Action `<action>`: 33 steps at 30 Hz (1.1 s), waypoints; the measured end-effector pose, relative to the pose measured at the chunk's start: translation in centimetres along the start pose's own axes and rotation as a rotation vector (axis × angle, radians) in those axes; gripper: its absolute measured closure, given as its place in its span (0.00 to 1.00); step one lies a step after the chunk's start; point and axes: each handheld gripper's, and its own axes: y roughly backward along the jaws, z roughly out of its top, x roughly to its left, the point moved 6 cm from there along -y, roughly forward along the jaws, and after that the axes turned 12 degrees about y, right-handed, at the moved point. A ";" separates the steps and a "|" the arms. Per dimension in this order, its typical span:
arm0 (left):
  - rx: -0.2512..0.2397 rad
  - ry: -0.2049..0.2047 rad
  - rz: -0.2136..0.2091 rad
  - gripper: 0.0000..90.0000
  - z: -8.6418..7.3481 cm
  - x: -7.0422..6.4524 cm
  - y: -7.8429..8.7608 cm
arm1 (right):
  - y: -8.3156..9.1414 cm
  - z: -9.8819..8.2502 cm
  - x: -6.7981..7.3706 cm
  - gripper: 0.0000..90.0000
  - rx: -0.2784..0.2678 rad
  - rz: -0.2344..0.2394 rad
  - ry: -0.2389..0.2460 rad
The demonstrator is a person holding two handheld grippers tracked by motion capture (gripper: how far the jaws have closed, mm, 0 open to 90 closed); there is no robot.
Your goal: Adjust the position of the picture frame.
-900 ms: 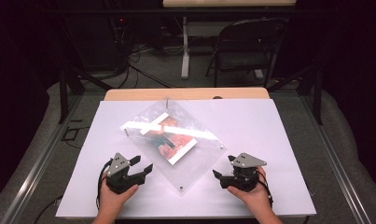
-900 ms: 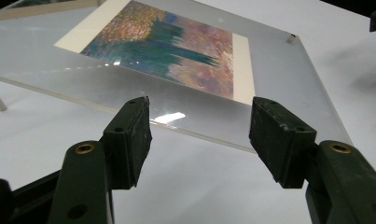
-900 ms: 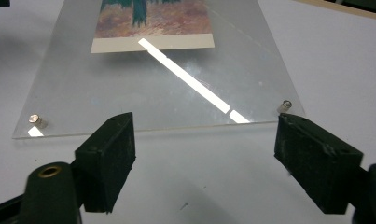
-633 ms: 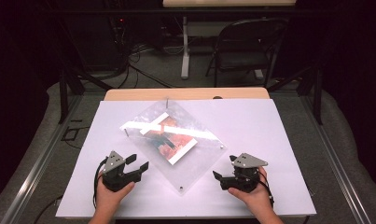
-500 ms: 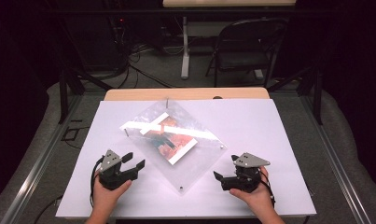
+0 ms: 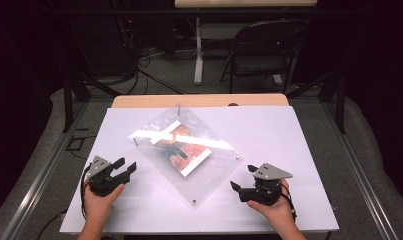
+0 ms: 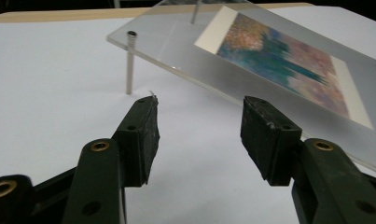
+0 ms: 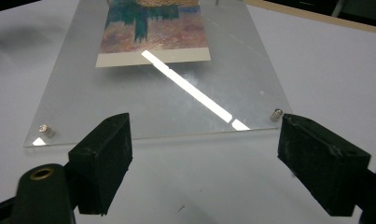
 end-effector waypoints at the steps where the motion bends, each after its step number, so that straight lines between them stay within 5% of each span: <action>1: -0.009 0.011 0.021 0.53 0.3 0.6 -0.4 | 0.0 0.0 -0.1 0.21 -0.007 -0.003 -0.010; 5: -0.014 0.040 0.035 0.59 0.9 1.5 -1.1 | 0.1 0.0 -0.2 0.23 -0.013 0.003 -0.018; 9: 0.029 0.054 0.097 0.63 1.4 2.9 -2.5 | 0.1 0.0 -0.1 0.24 -0.011 0.014 -0.032; 17: 0.070 0.059 0.128 0.64 1.9 4.2 -5.1 | 0.0 -0.2 -0.1 0.26 -0.006 0.033 -0.057; 24: 0.104 0.086 0.122 0.64 2.1 4.5 -6.5 | 0.0 -0.2 -0.1 0.26 -0.009 0.043 -0.071; 33: 0.126 0.050 0.147 0.73 2.8 4.2 -8.7 | 0.2 -0.1 0.0 0.26 -0.012 0.050 -0.075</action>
